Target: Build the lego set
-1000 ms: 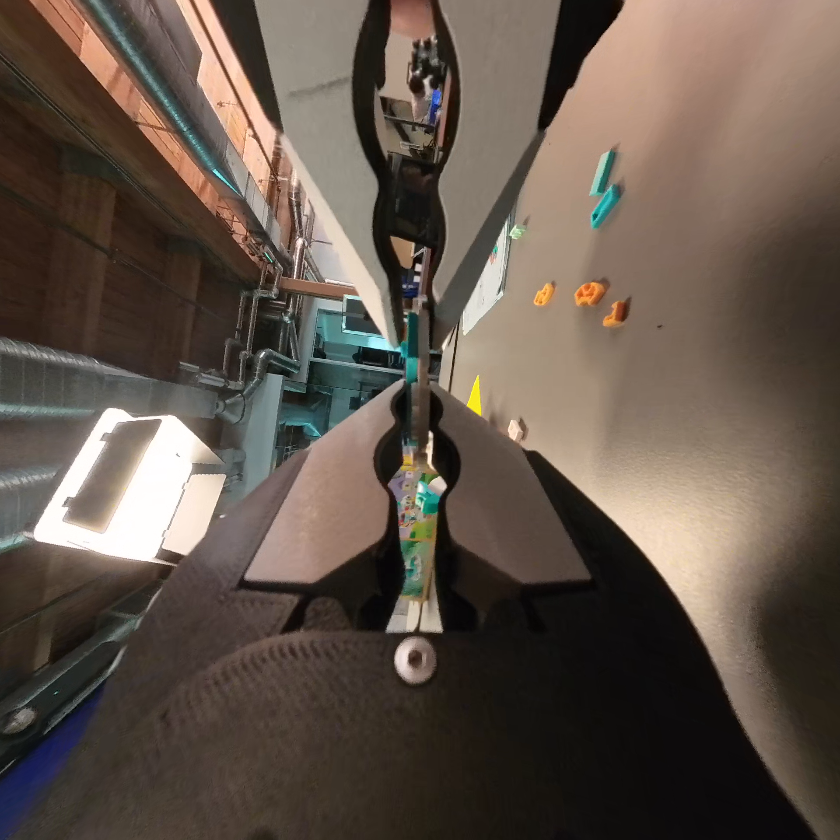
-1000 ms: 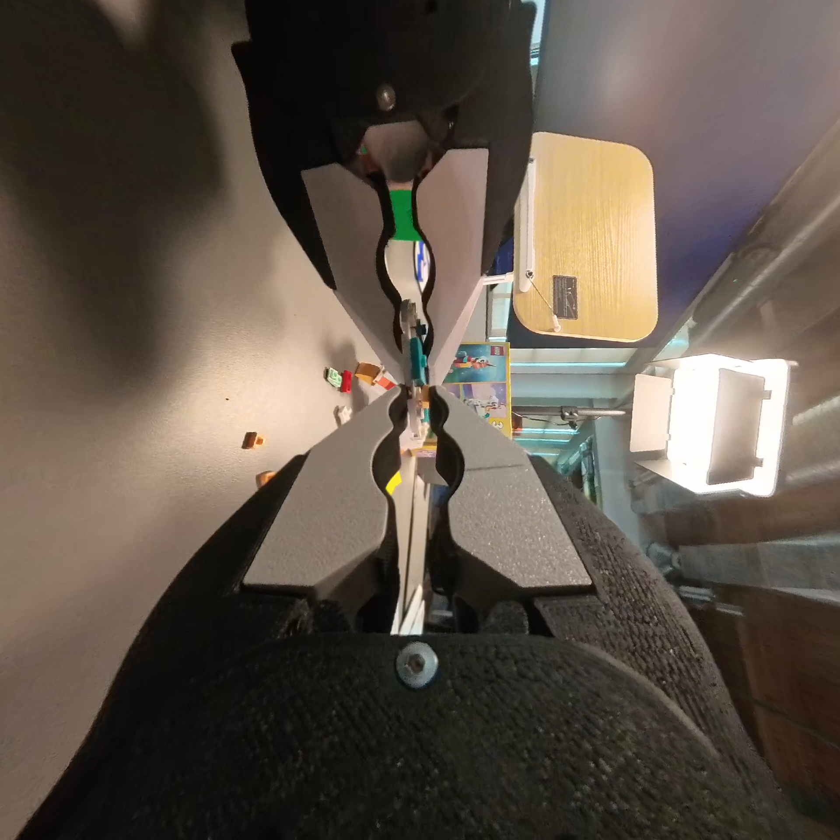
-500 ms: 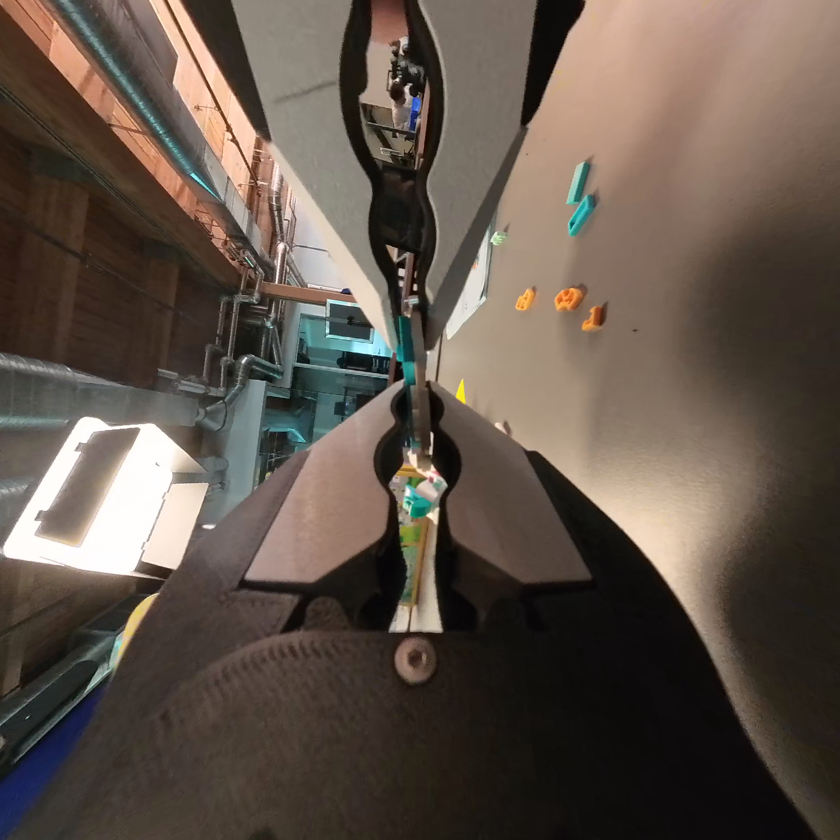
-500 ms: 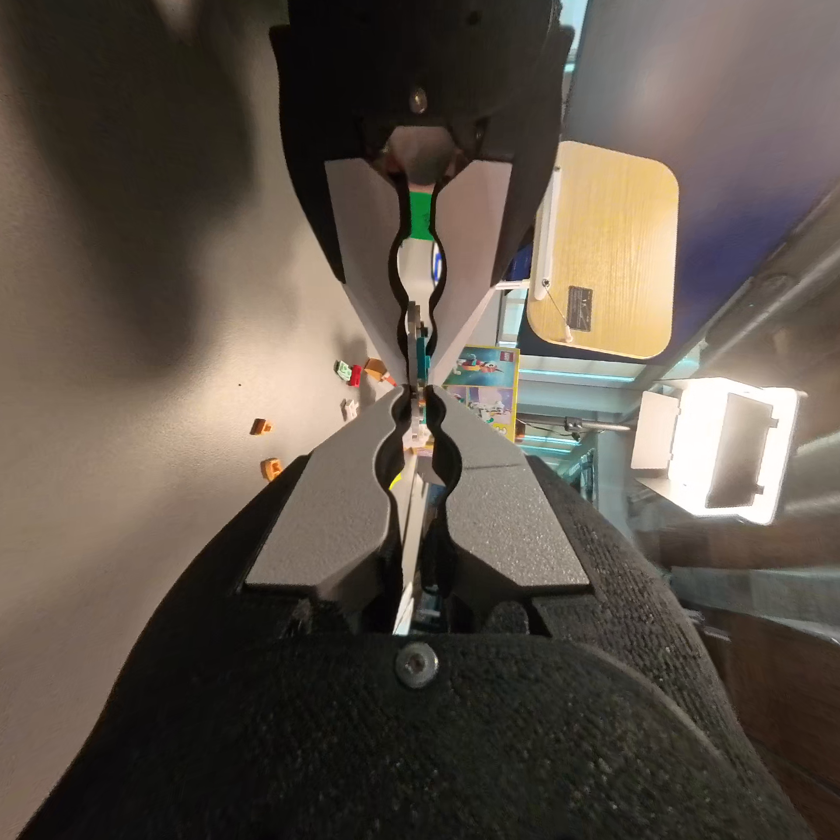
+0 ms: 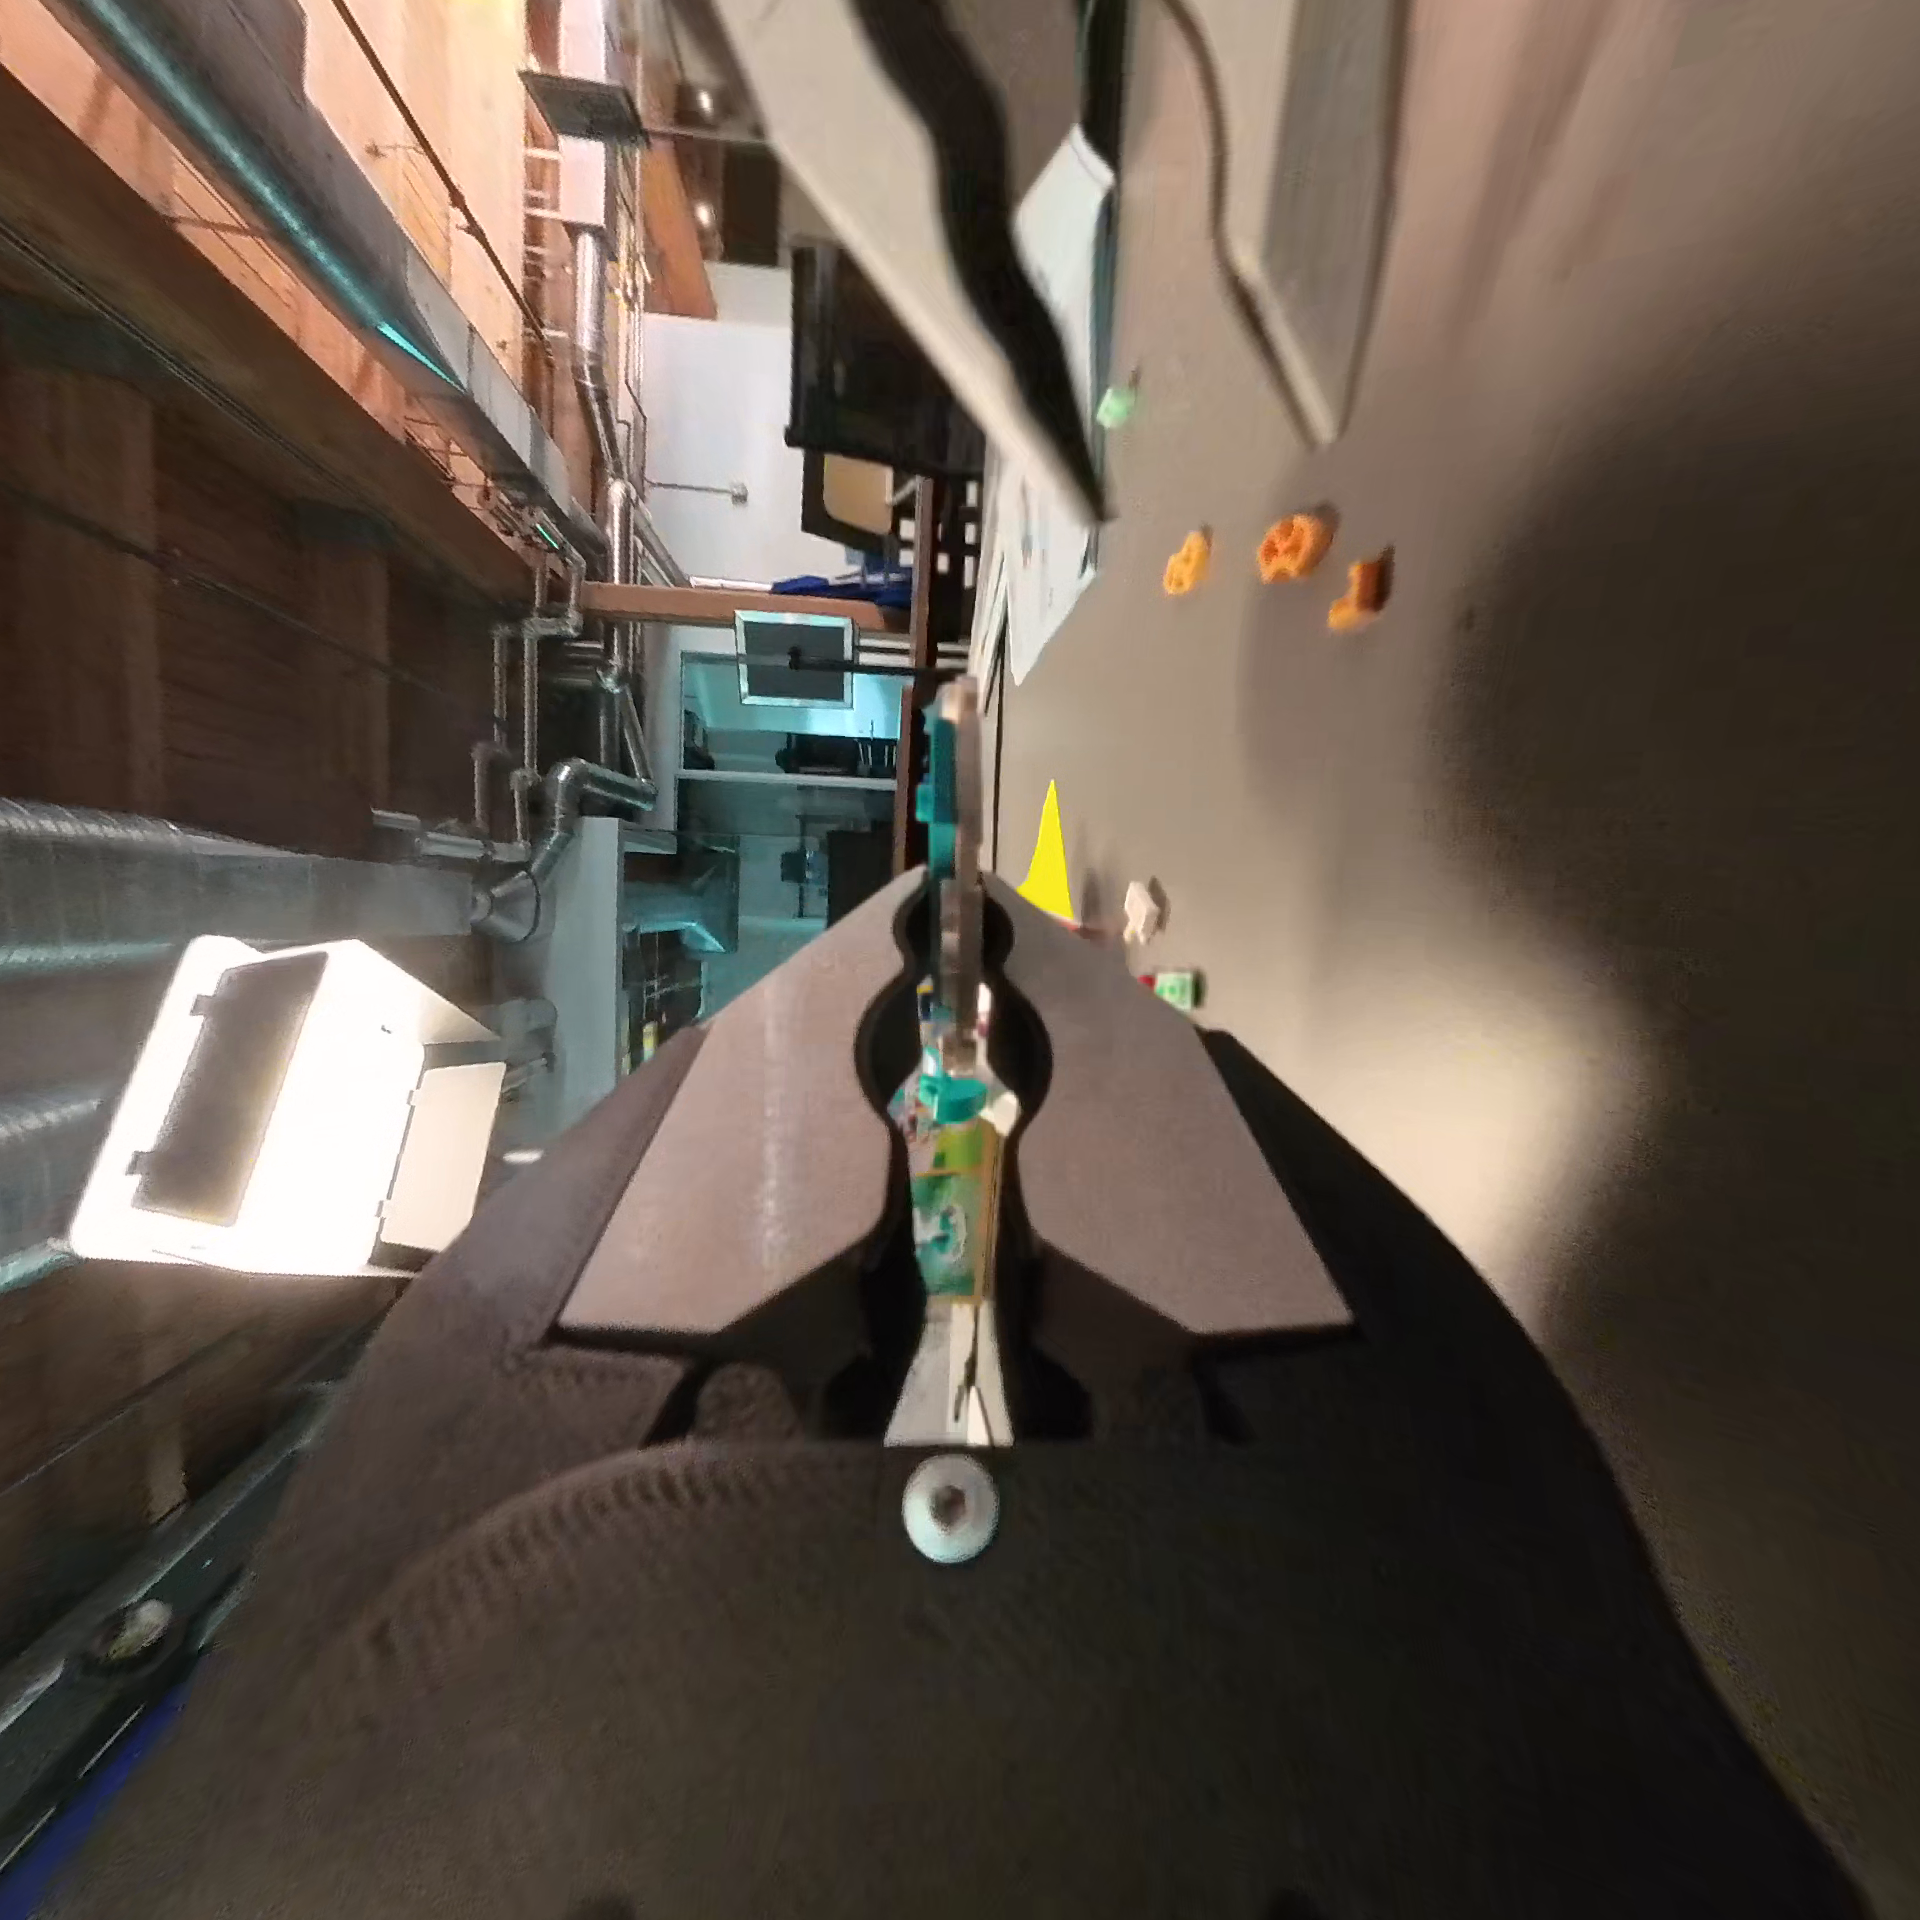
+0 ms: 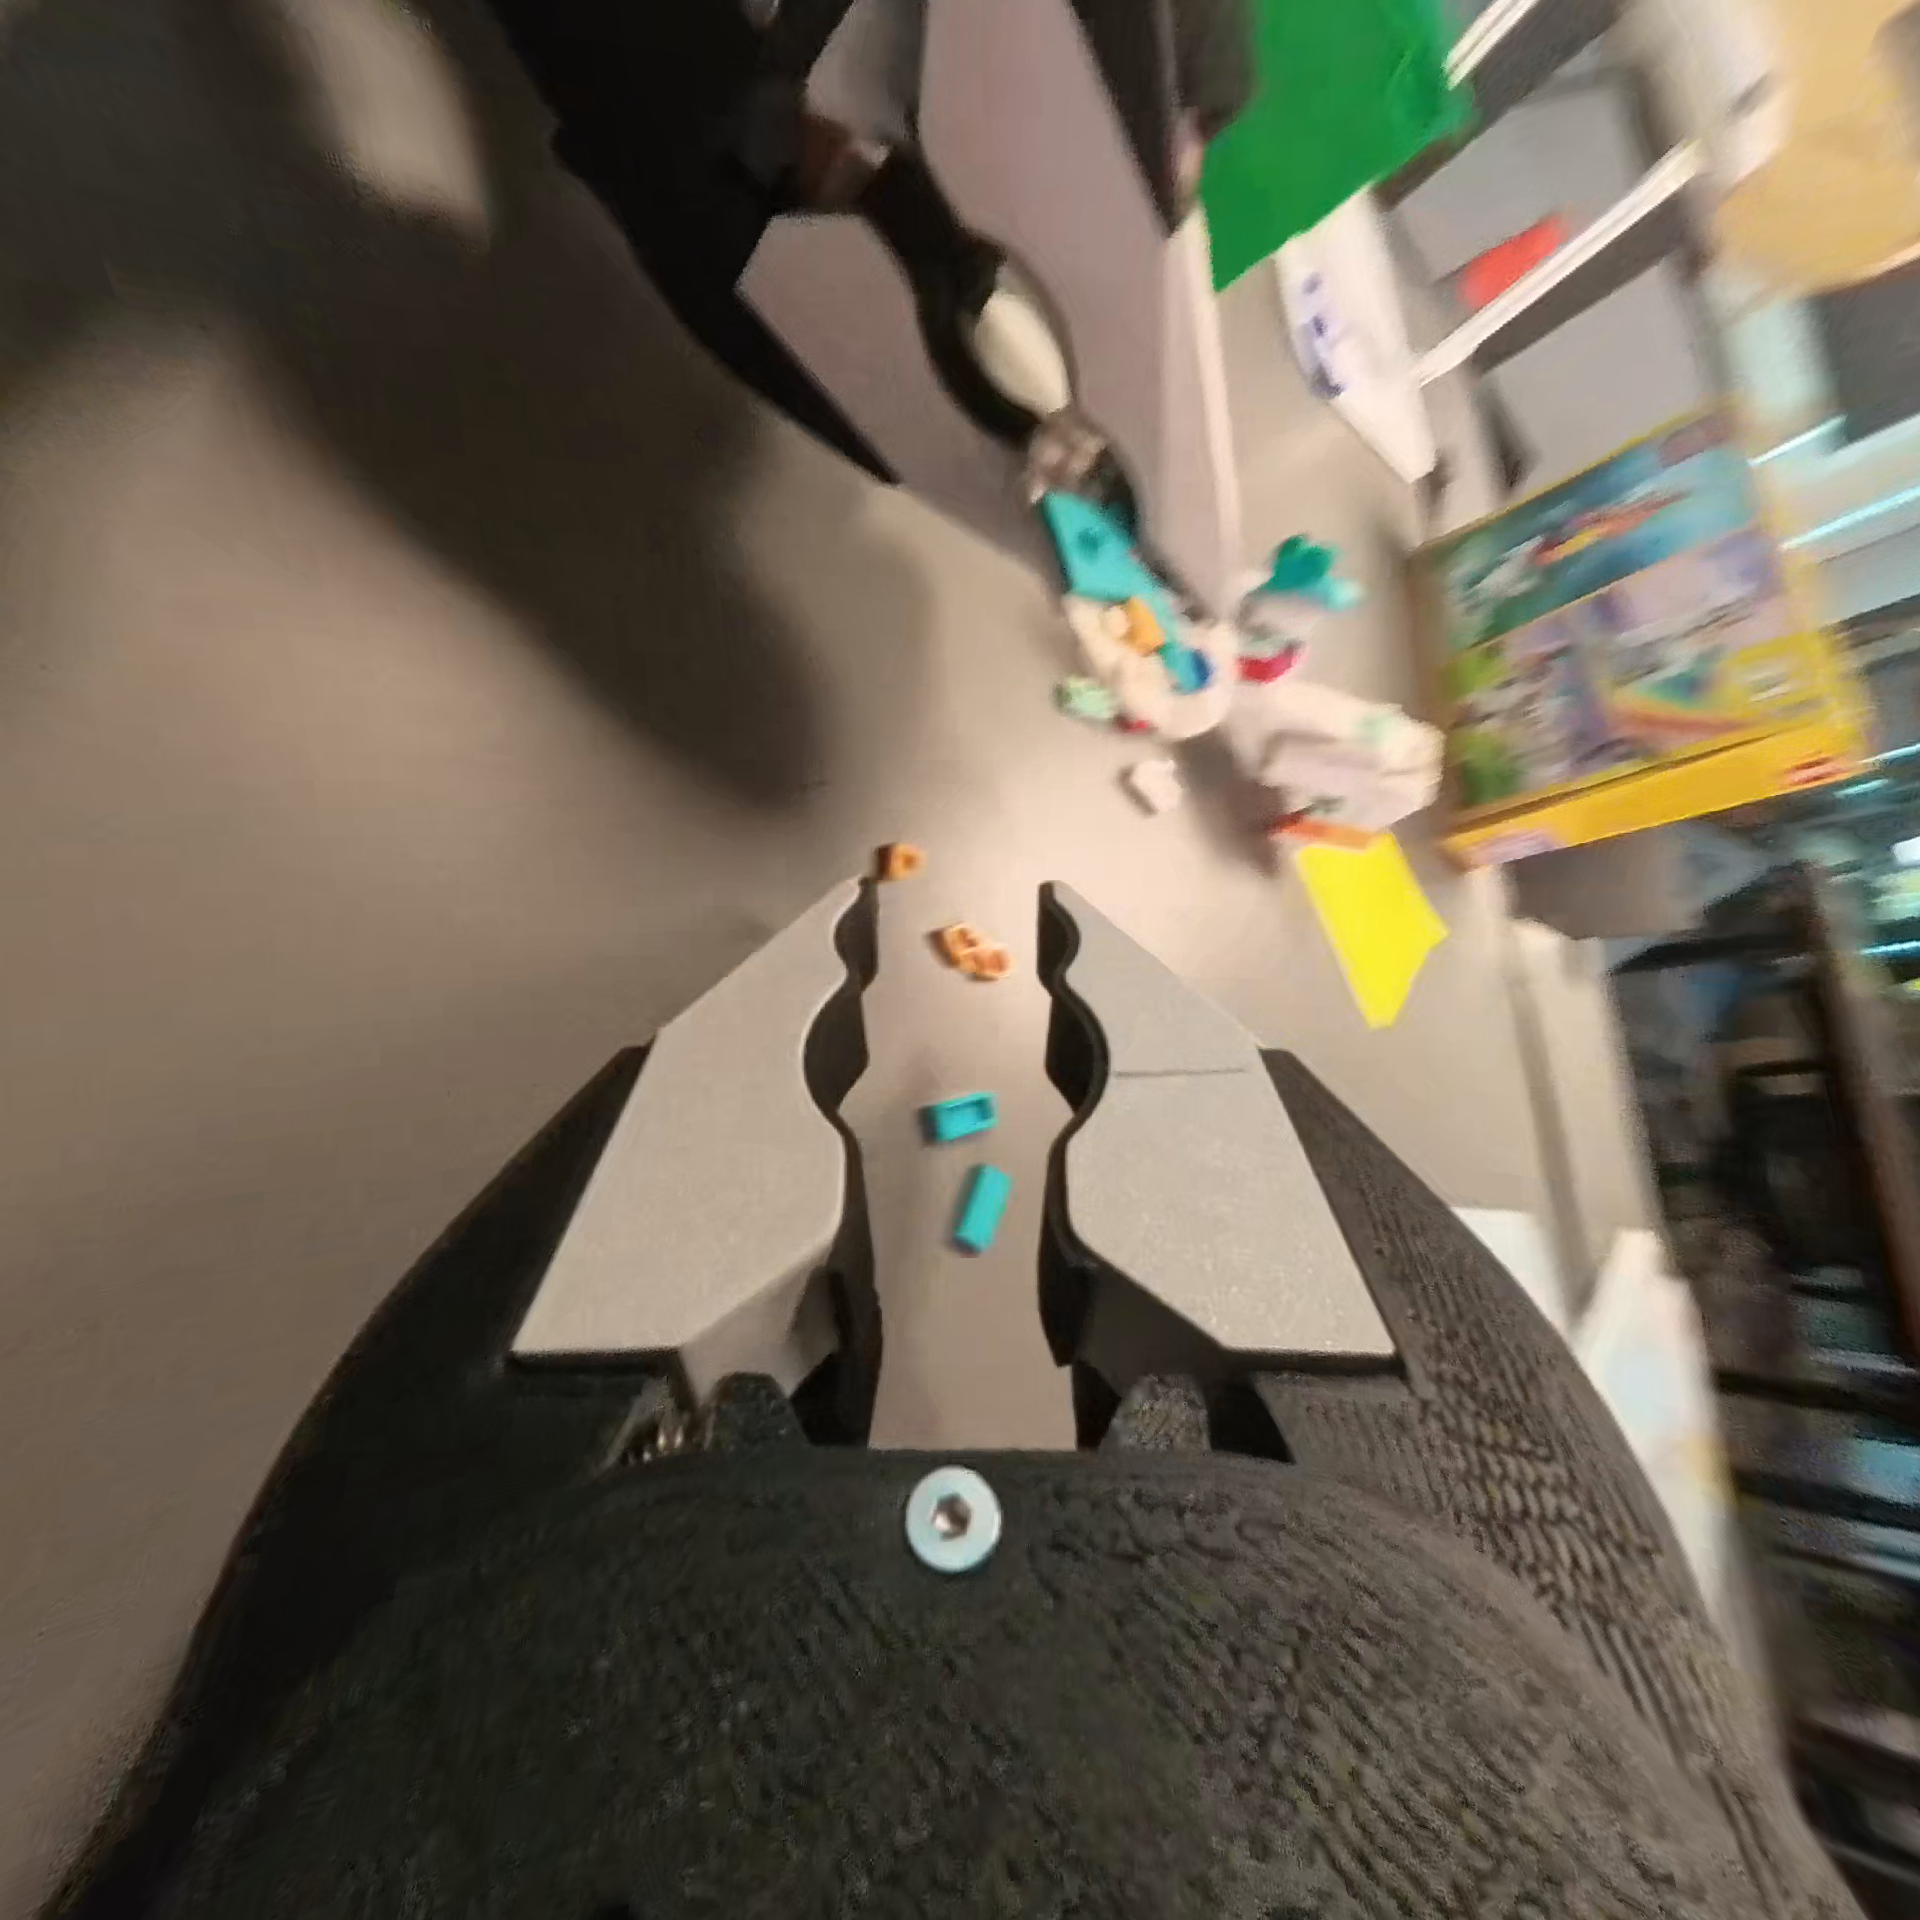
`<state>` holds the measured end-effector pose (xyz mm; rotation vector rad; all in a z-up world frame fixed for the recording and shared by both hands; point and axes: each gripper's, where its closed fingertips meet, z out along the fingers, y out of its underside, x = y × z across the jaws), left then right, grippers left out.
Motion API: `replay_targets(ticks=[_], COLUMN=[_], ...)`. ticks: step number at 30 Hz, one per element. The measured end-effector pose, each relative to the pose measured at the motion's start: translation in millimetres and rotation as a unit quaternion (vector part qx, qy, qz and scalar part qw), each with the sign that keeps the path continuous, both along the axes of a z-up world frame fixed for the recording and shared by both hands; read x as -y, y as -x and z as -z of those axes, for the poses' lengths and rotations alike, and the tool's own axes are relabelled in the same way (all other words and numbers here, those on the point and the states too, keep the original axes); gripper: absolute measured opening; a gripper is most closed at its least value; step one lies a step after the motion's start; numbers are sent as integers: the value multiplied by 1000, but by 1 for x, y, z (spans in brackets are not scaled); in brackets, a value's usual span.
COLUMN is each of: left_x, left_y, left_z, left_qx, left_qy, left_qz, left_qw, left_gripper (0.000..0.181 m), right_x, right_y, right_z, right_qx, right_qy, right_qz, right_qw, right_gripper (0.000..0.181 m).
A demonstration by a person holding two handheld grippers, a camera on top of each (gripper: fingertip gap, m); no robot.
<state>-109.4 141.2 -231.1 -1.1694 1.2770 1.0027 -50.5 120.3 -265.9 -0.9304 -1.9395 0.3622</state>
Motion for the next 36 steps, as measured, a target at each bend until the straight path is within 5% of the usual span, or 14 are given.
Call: replay_targets(ticks=[5,9,12,14,17,20,33,36], left_x=[-1,-2,-2,-2,-3,-2,-2,-2], left_y=[4,4,5,5,4,3,6,4], left_z=[2,3,4,4,4,3,1,2], left_qx=[-10,-11,-9,-8,1,6,20,12], left_qy=[3,4,6,8,10,10,15,15], left_qz=[-10,-11,-12,-12,-10,-9,-11,-7], left_qw=[1000,1000,1000,1000,1000,1000,1000,1000], left_gripper=[4,4,4,4,4,4,4,4], right_x=[13,4,-1,5,20,29,1,3], right_y=[7,15,27,31,39,45,32,28], right_z=[10,8,-31,-48,-48,-41,-38,-39], right_qx=[32,28,-78,-107,-90,-79,-88,-103], right_qy=[203,231,179,54,-123,-190,-207,-107], right_qz=[32,71,57,23,-25,-55,-8,-6], right_qw=[978,970,979,993,988,977,974,989], right_gripper=[27,23,33,34,24,14,5,7])
